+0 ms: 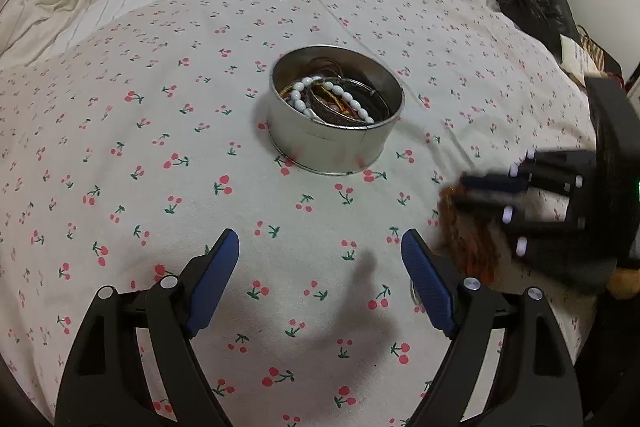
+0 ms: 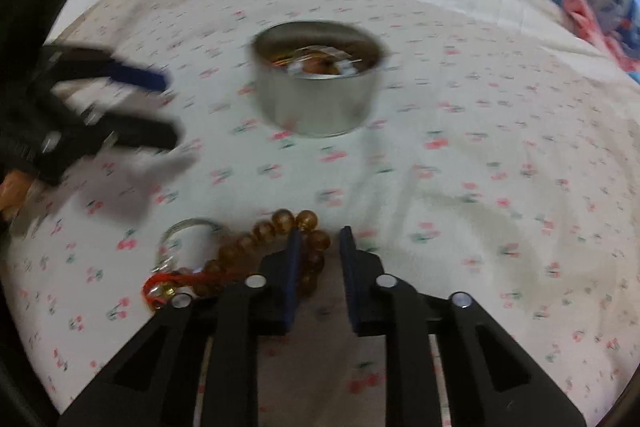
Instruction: Organize jewelry
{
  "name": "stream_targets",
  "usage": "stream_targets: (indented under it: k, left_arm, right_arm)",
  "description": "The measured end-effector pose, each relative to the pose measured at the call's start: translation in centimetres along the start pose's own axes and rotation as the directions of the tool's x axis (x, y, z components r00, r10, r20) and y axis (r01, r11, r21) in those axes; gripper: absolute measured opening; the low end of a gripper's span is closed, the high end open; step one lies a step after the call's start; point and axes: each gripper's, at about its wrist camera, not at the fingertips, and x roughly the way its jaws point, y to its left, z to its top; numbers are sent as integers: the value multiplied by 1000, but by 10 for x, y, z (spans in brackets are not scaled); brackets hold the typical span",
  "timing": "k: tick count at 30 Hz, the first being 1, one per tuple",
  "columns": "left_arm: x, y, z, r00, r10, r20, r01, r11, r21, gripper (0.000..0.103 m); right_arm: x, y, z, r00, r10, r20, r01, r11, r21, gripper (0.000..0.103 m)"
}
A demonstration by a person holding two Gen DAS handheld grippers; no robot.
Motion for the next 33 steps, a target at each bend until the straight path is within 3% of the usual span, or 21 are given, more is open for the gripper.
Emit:
stream_targets:
  k: [3, 6, 12, 15, 20, 23, 25, 30, 33]
  left_arm:
    - [1, -4, 0, 1000, -26, -7, 26, 1000, 14, 80]
    - [0, -11, -2, 996, -86, -4, 86, 995, 43, 80]
    - [-2, -48, -11, 971, -241, 8, 236, 956, 176, 82]
    - [2, -74, -19, 977, -214, 21, 201, 944, 262, 82]
    - [12, -92, -24, 976, -214, 49, 193, 942, 276, 81]
    - [19, -94, -25, 977, -212, 22, 198, 939, 282, 60]
    - [28, -92, -26, 977, -214, -13, 210, 940, 269, 34]
    - [28, -90, -24, 980, -198, -12, 194, 941, 276, 14]
    - [21, -79, -19, 970, -241, -17, 237, 939, 248, 13]
  right_arm:
    - [-6, -24, 0, 1000, -12, 11, 11, 995, 99, 20]
    - [-7, -41, -2, 998, 62, 13, -64, 983, 173, 20]
    - [3, -30, -1, 998, 51, -32, -47, 991, 125, 28]
    - [5, -28, 1, 998, 52, -33, -47, 991, 123, 29]
    - [7, -28, -2, 997, 65, -36, -61, 991, 116, 37]
    - [8, -27, -2, 997, 66, -39, -62, 992, 109, 40]
    - [8, -29, -3, 996, 75, -38, -71, 991, 117, 40]
    - [7, -37, -4, 993, 117, -29, -111, 981, 162, 40]
    - [6, -39, -5, 992, 121, -32, -114, 980, 164, 40]
